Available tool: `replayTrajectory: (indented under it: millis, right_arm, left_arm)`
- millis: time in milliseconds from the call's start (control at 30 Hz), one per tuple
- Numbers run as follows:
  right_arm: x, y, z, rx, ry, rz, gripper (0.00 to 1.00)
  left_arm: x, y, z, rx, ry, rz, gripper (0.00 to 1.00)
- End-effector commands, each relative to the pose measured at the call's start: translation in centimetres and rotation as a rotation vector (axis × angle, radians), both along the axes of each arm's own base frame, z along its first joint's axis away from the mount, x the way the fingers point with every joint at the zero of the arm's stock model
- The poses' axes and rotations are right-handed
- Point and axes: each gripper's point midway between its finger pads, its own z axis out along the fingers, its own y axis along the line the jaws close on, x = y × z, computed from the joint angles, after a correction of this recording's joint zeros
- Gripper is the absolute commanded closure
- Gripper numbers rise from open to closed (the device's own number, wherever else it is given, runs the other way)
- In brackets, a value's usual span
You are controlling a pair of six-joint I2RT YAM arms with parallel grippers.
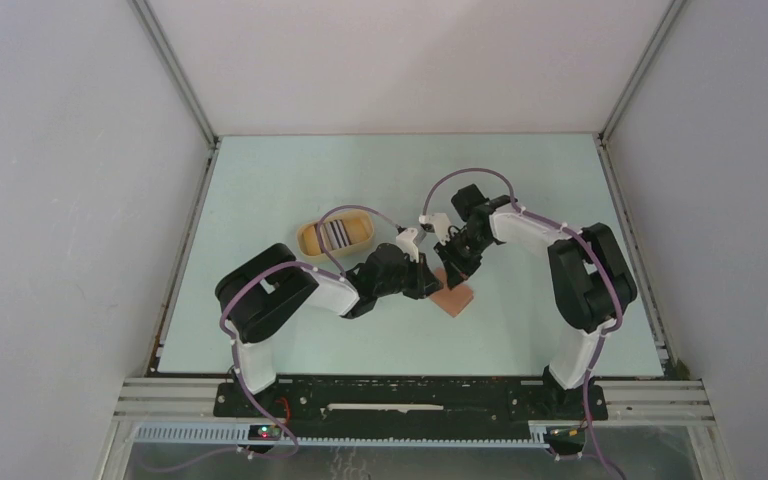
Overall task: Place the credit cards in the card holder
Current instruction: Close the card holder at the center of the board.
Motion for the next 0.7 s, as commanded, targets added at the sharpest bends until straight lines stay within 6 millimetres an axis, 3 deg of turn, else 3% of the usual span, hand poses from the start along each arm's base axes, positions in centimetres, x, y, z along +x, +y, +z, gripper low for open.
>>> replayTrajectory:
  millis: [0, 500, 633, 667]
  right_arm:
    - [-0.9, 0.1, -2.5, -0.061, 0.044, 0.031, 1.0]
    - [-0.7, -1.2, -4.2, -0.112, 0.116, -0.031, 1.0]
    - [-0.7, -1.0, -3.6, -0.08, 0.123, -0.025, 1.0]
    - [-0.7, -0.8, -3.2, -0.06, 0.124, -0.022, 0.92]
  left_arm:
    - [0.2, 0.4, 0.2, -0.013, -0.008, 0.014, 0.89]
    - [0.2, 0.5, 0.3, -0.019, -0.01, 0.017, 0.89]
    - [0.1, 0.5, 0.3, -0.022, -0.013, 0.016, 0.89]
    - [0.2, 0.6, 0.4, -0.023, -0.014, 0.02, 0.89]
